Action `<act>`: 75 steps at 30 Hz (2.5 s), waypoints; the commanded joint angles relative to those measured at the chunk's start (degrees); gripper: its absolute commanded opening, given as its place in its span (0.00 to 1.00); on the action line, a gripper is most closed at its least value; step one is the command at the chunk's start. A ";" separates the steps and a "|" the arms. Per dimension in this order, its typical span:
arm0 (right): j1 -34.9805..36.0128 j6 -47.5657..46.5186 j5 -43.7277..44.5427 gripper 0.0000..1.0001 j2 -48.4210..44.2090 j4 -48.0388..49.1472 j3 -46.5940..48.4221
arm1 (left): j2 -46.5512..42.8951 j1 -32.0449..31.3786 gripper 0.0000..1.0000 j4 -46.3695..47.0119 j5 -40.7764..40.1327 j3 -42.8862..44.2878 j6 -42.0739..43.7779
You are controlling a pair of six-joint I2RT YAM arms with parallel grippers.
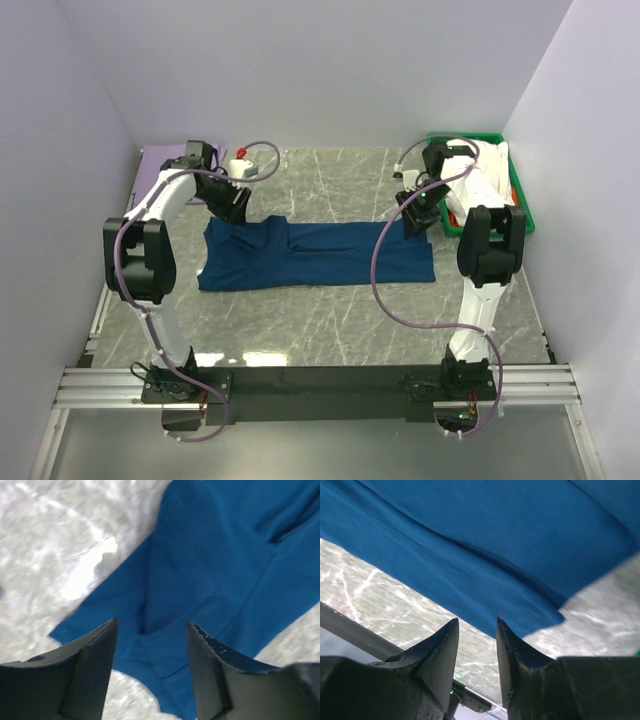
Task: Fold and stack the t-shirts
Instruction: Fold the tshirt
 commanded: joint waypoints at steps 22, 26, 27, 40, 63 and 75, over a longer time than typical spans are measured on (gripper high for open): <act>2.81 4.65 -0.45 0.36 0.00 4.38 -2.94 | -0.49 -14.77 0.48 16.40 -19.14 -12.11 -10.58; 2.81 4.56 0.07 0.36 0.35 4.38 -2.85 | 0.13 -14.86 0.48 15.43 -17.91 -11.49 -10.58; 2.81 4.56 0.25 0.36 0.44 4.38 -2.85 | 0.22 -14.86 0.49 15.51 -17.91 -11.49 -10.58; 2.81 4.65 0.87 0.36 1.06 4.29 -2.77 | -1.72 -18.29 0.49 17.18 -22.82 -14.56 -10.84; 2.72 4.03 0.96 0.35 0.71 4.03 -3.55 | -5.58 -15.74 0.03 14.37 -23.89 -12.02 -7.86; 2.73 3.24 1.66 0.34 -0.53 4.56 -5.93 | -20.60 -15.04 0.01 9.10 -17.90 -28.15 9.52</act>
